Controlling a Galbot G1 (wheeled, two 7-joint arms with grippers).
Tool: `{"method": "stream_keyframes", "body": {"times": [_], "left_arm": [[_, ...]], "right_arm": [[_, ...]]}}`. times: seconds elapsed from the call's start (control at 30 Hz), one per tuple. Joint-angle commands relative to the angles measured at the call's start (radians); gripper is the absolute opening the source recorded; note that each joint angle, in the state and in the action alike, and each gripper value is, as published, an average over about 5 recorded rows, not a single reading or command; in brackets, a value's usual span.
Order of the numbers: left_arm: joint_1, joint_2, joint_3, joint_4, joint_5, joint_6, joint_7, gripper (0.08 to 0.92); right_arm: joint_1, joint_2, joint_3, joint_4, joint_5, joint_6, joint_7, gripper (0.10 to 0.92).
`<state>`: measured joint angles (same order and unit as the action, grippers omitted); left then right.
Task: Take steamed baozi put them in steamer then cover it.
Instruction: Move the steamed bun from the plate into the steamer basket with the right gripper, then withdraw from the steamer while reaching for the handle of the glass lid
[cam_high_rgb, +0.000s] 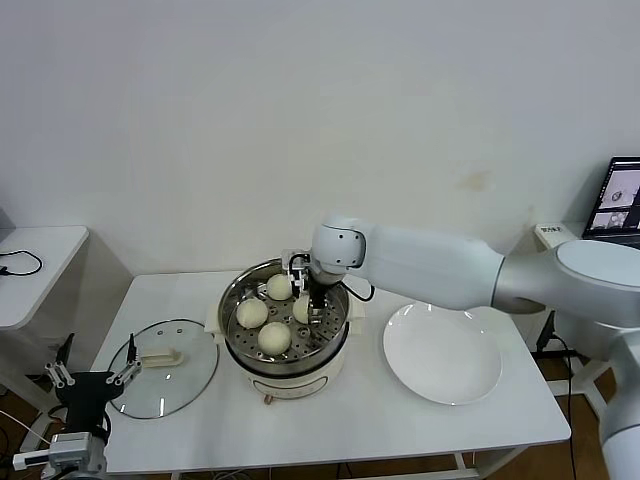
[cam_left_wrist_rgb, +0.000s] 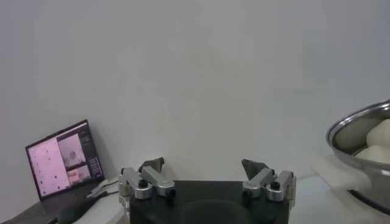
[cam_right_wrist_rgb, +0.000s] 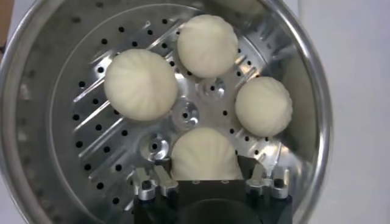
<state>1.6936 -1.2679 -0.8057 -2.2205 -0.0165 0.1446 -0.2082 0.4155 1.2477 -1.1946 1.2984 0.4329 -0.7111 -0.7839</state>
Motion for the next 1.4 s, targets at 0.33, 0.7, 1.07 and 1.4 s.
{"method": "stream_keyframes", "body": {"times": [0.33,0.7,1.07,1.4], "left_arm": [[-0.011,0.000,0.001,0.011,-0.010,-0.002,0.001,0.823],[-0.016,-0.025,0.020,0.043,0.016,-0.029,0.014,0.823],[-0.041,-0.033,0.025,0.169,0.115,-0.108,0.013,0.823],[-0.067,0.011,0.018,0.296,0.676,-0.180,-0.016,0.823]], "right_arm": [[-0.087,-0.293,0.193,0.323,0.178,0.032,0.432,0.823],[-0.693,-0.411,0.726,0.421,0.074,0.408,0.916,0.823],[-1.451,-0.209,1.537,0.469,-0.277,0.752,0.745,0.823],[-1.834,0.087,1.909,0.605,-0.212,0.743,0.563,0.823]]}}
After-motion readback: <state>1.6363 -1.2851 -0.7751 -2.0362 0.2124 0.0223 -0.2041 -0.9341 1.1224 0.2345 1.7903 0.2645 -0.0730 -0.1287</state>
